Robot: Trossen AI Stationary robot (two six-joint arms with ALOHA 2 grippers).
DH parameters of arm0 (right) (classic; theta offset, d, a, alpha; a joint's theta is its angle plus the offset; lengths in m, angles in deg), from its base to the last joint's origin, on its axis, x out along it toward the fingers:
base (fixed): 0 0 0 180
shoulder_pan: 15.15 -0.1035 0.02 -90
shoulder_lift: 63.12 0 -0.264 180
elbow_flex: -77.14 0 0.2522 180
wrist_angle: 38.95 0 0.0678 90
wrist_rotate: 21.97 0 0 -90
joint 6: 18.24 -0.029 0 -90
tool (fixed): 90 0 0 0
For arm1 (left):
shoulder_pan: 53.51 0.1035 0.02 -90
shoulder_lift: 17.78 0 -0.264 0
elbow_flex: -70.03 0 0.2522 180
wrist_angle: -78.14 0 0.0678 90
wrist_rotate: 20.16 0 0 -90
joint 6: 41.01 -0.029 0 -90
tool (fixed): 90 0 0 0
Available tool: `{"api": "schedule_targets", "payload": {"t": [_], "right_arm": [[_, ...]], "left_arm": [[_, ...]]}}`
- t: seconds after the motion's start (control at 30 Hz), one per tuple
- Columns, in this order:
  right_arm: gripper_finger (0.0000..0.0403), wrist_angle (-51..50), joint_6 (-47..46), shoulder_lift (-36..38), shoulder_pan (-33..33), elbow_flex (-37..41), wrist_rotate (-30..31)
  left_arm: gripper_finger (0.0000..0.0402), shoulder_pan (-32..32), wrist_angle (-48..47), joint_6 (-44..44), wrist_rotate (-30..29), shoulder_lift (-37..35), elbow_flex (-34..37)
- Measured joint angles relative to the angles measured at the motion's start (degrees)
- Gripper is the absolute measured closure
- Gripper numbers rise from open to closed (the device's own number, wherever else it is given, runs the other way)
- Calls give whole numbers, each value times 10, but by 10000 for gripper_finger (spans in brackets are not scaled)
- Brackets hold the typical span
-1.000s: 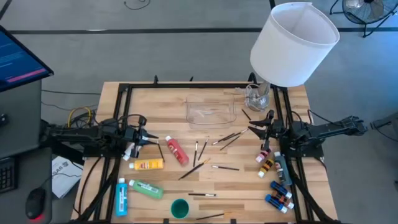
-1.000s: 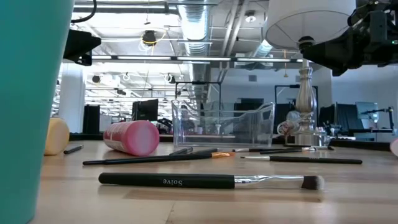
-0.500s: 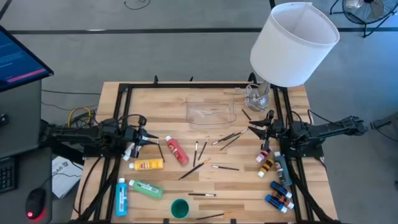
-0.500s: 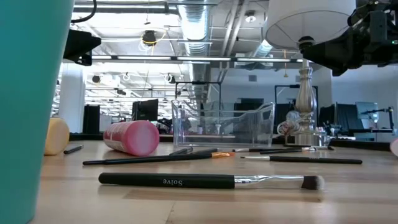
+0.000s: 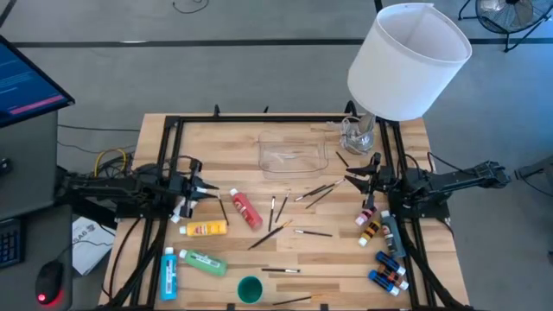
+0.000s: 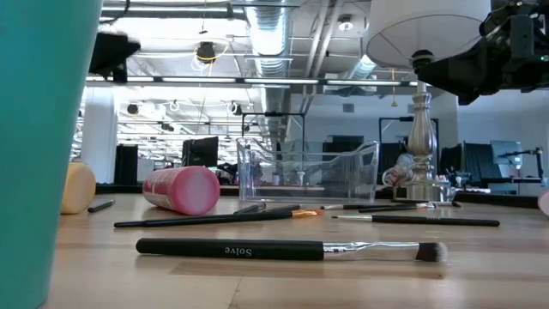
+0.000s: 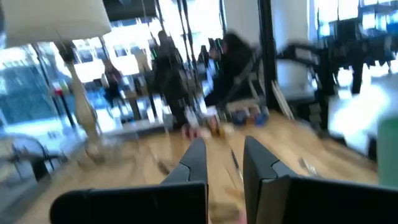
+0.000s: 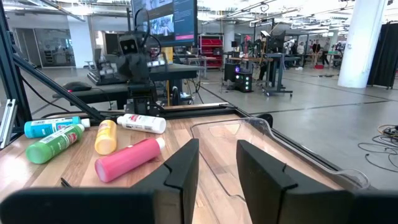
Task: Pick & Place Paint Supplies
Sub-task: Put the big red paint bottle into the transparent bin
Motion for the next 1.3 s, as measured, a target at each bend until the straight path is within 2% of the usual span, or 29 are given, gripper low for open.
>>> {"api": "schedule_targets", "payload": {"t": [0.2, 0.37, 0.43, 0.67, 0.83, 1.03, 1.3], "right_arm": [[301, 0, 0, 0, 0, 0, 0], [301, 0, 0, 0, 0, 0, 0], [301, 0, 0, 0, 0, 0, 0], [301, 19, 0, 0, 5, 0, 11], [301, 79, 0, 0, 17, 0, 12], [301, 178, 27, 0, 21, -1, 24], [301, 338, 65, 0, 39, -16, 26]], "left_arm": [[394, 0, 126, 132, -1, 0, 0], [394, 0, 215, 137, -2, 0, 0], [394, 0, 242, 165, -3, 0, 0], [394, 0, 287, 166, -9, 24, 0], [394, 0, 310, 110, -35, 65, 0], [394, 0, 435, 84, -45, 106, 0], [394, 0, 540, 159, -87, 160, -2]]}}
